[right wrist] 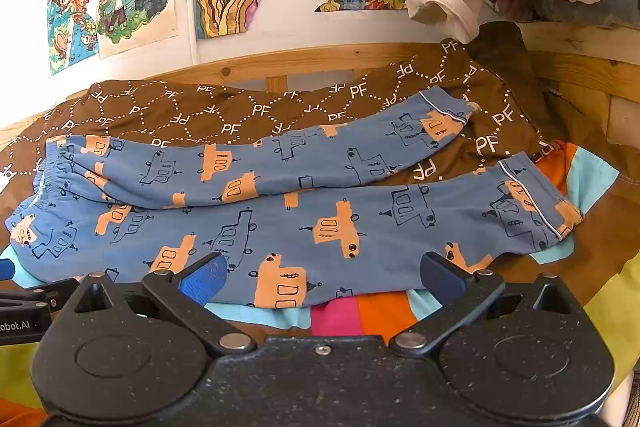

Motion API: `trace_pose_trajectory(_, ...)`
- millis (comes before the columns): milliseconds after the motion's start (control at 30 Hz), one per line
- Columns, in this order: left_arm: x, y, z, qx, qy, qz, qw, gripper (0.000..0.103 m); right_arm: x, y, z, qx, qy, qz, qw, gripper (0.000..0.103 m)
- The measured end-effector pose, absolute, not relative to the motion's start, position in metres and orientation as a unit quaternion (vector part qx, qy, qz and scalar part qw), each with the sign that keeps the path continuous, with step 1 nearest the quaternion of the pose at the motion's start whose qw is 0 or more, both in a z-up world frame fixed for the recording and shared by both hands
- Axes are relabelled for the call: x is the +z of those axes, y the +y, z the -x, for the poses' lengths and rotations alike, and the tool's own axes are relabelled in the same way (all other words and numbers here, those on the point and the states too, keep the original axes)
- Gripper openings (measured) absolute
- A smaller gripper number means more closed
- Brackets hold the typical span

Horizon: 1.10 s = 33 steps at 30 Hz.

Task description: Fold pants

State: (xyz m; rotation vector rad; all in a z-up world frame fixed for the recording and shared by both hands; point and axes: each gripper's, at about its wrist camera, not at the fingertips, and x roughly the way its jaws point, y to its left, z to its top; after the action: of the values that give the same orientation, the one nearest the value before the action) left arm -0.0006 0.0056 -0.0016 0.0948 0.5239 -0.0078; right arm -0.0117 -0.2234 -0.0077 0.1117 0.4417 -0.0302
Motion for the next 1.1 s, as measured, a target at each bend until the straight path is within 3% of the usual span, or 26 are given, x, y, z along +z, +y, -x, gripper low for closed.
trace_pose_trajectory(633, -0.005, 0.002, -0.003, -0.003, 0.27, -0.04, 0.962, 0.103, -0.007, -0.227, 0.012, -0.027, 0.22, -0.059, 0.973, 0.102)
trace_pose_trajectory(833, -0.008, 0.007, -0.013, 0.005, 0.31, -0.02, 0.95, 0.103, -0.006, -0.232, 0.012, -0.043, 0.222, -0.068, 0.972, 0.102)
trace_pose_trajectory(1100, 0.031, 0.021, -0.052, -0.006, 0.323, -0.007, 0.946, 0.103, -0.004, -0.234, 0.016, -0.044, 0.223, -0.068, 0.972, 0.102)
